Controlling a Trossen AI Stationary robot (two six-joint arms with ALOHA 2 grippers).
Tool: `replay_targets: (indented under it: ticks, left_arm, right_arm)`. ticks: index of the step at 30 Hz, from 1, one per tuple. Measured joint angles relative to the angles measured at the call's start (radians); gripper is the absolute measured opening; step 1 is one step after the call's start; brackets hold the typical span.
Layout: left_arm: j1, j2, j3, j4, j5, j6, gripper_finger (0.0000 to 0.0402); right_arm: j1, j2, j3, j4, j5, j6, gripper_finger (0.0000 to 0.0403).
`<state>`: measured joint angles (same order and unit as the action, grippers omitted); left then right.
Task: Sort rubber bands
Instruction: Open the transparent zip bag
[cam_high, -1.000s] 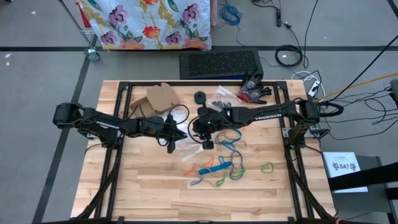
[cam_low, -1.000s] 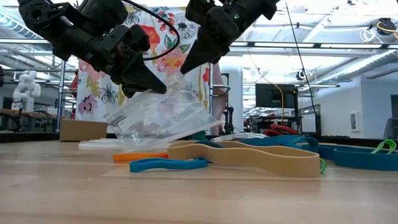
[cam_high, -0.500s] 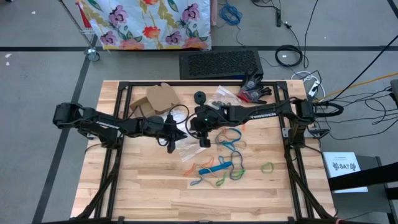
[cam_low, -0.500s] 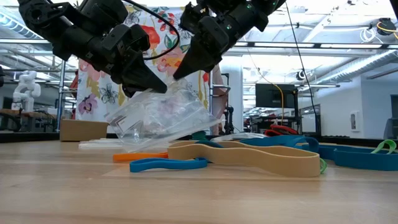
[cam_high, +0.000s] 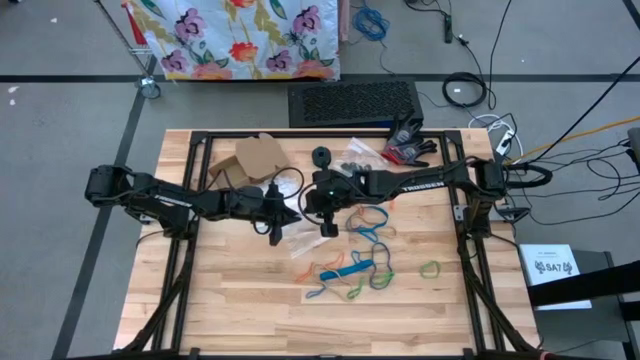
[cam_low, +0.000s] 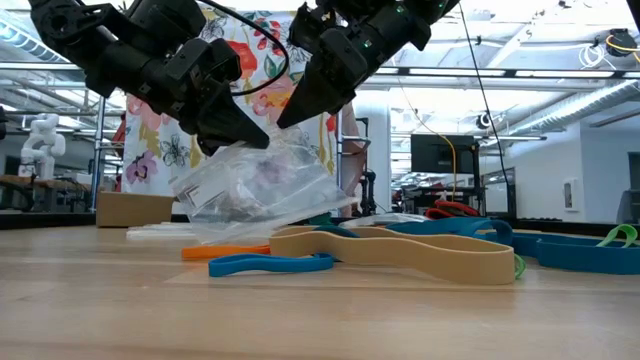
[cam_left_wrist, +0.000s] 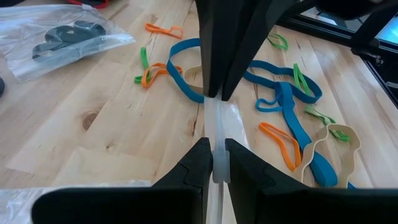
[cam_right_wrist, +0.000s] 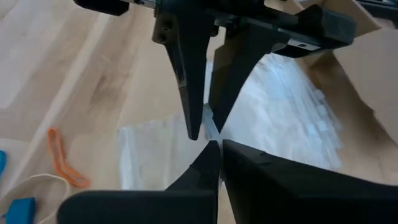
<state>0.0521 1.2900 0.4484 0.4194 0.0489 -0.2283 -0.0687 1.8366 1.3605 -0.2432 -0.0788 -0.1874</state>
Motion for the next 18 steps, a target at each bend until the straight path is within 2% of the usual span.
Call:
replay_targets:
  ticks: [9,18]
  left_arm:
    - [0.0,0.0,0.0,-0.006,-0.006,0.0,0.0045]
    - [0.0,-0.001,0.0,-0.011,-0.004,-0.001,0.0045]
  right_arm:
    - [0.031,-0.04,0.001,-0.1,0.15,0.01,0.0001]
    - [0.044,-0.091,0.001,-0.205,0.206,0.048,0.0]
